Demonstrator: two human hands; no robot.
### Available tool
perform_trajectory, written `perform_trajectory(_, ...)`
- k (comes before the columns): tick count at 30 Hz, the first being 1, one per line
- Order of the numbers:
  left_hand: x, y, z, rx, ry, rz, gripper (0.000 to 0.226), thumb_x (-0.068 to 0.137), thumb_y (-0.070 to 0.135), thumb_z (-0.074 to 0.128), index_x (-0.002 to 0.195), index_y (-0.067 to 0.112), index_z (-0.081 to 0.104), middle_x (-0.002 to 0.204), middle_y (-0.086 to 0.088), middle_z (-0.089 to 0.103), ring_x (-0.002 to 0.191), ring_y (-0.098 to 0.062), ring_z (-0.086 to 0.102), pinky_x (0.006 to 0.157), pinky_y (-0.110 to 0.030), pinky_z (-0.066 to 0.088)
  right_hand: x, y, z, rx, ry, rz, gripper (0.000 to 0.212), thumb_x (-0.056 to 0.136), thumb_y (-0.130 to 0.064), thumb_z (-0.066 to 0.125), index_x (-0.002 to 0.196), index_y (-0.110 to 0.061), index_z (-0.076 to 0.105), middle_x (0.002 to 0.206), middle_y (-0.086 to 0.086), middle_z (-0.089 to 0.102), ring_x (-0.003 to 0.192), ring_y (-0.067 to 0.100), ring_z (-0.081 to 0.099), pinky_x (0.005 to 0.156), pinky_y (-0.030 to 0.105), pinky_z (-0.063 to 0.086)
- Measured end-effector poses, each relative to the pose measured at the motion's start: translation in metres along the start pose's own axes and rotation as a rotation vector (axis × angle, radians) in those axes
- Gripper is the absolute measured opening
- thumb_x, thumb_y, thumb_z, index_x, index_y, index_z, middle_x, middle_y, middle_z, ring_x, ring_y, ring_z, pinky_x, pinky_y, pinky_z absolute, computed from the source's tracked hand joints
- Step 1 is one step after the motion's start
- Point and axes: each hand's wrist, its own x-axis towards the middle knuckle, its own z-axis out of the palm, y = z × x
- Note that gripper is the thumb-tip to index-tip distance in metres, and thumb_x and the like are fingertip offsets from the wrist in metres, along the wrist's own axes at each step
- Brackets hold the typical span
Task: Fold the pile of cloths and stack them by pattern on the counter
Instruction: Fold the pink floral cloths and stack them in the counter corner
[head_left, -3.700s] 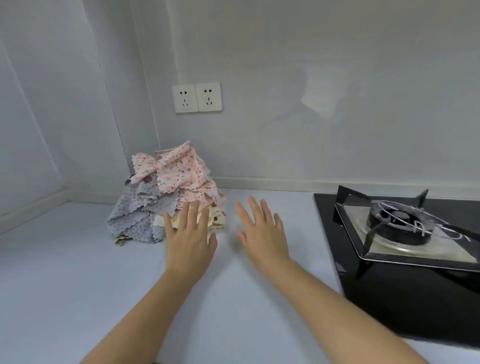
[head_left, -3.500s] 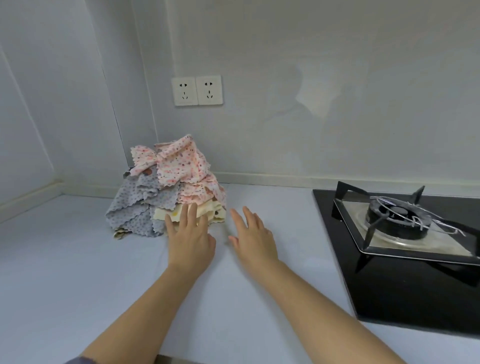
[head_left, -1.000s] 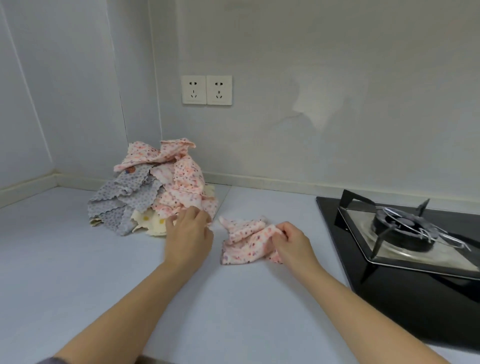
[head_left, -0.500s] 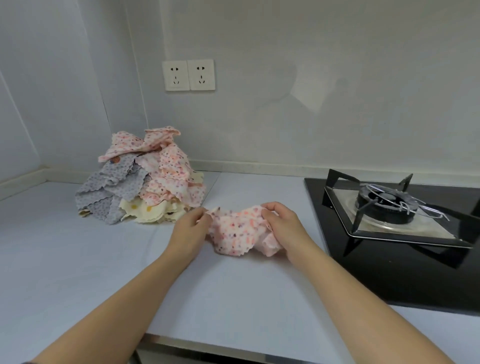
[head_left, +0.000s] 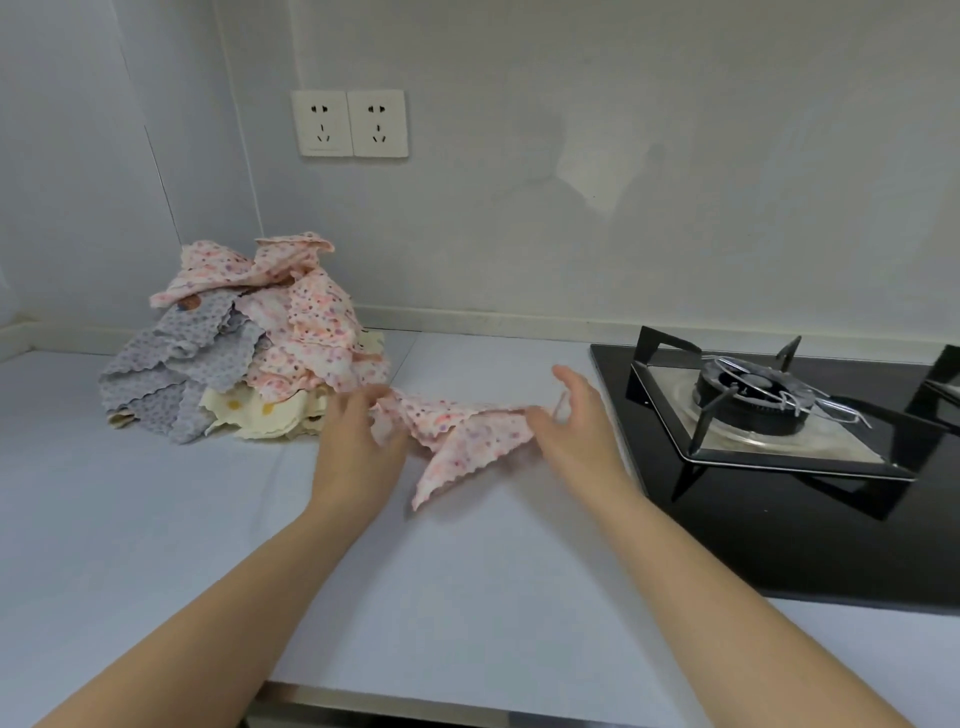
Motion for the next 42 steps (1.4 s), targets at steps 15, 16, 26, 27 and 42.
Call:
perform_trajectory(15, 0.003, 0.001, -0.001, -0.18, 0.134, -0.101, 0.03, 0.096, 0.012, 0.045, 0.125, 0.009, 0.052, 0.122, -0.004, 0.05, 0.115, -0.021, 0.048, 0.087, -0.025, 0.037, -0.004, 0.006, 0.005, -0.747, -0.261, -0.085, 0.022, 0.097, -0.031, 0.037, 0.097, -0.02, 0.057, 0.103, -0.003, 0.06, 0.096, 0.022, 0.057, 0.103, 0.041, 0.031)
perform_trajectory(16, 0.003, 0.0, -0.003, -0.227, 0.145, -0.122, 0.042, 0.096, 0.01, 0.044, 0.139, 0.01, 0.041, 0.139, -0.005, 0.039, 0.128, -0.02, 0.039, 0.1, -0.027, 0.034, -0.004, 0.008, 0.004, -0.783, -0.274, -0.055, 0.027, 0.098, -0.033, 0.035, 0.112, -0.021, 0.056, 0.116, -0.004, 0.057, 0.109, 0.02, 0.054, 0.113, 0.047, 0.017)
perform_trajectory(26, -0.014, 0.001, 0.011, 0.288, -0.182, 0.512, 0.022, 0.085, 0.023, 0.048, 0.089, 0.018, 0.07, 0.083, 0.007, 0.067, 0.078, -0.016, 0.061, 0.069, -0.032, 0.048, -0.004, 0.011, 0.012, -0.77, -0.279, -0.212, 0.025, 0.095, -0.021, 0.041, 0.103, -0.016, 0.064, 0.11, -0.001, 0.059, 0.105, 0.023, 0.052, 0.085, 0.035, 0.038)
perform_trajectory(27, -0.014, 0.003, 0.009, 0.294, -0.178, 0.477, 0.022, 0.086, 0.024, 0.048, 0.083, 0.019, 0.068, 0.074, 0.007, 0.065, 0.071, -0.017, 0.059, 0.062, -0.031, 0.046, -0.004, 0.011, 0.011, -0.789, -0.252, -0.206, 0.025, 0.096, -0.023, 0.04, 0.103, -0.016, 0.063, 0.108, -0.001, 0.059, 0.103, 0.022, 0.053, 0.085, 0.035, 0.036)
perform_trajectory(42, -0.012, -0.007, 0.001, 0.539, -0.537, 0.344, 0.091, 0.063, 0.062, 0.014, 0.151, 0.035, 0.013, 0.16, 0.008, -0.008, 0.148, -0.016, -0.012, 0.118, -0.047, -0.003, -0.005, 0.011, 0.007, -0.837, -0.385, -0.133, 0.083, 0.091, -0.022, 0.046, 0.153, -0.032, -0.009, 0.161, 0.003, -0.014, 0.147, 0.025, -0.019, 0.118, 0.053, -0.006)
